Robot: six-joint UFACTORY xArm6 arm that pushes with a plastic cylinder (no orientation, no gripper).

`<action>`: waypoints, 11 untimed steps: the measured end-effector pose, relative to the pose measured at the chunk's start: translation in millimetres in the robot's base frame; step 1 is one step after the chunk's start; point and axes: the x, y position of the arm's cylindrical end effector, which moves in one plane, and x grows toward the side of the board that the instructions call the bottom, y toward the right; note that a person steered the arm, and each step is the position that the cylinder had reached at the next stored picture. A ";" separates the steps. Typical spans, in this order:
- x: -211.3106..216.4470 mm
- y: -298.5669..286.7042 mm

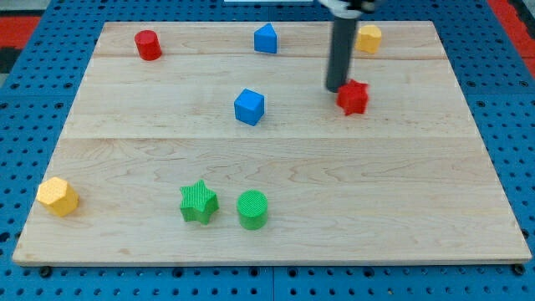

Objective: Push the green star towards the bottom right side of the board

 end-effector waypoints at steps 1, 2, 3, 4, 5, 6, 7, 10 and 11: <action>1.8 15.2; 16.3 38.3; 16.1 26.4; 20.3 -29.2; 27.7 -67.2; 44.4 -117.6; 63.6 -167.9; 10.2 -203.7; 15.1 -258.9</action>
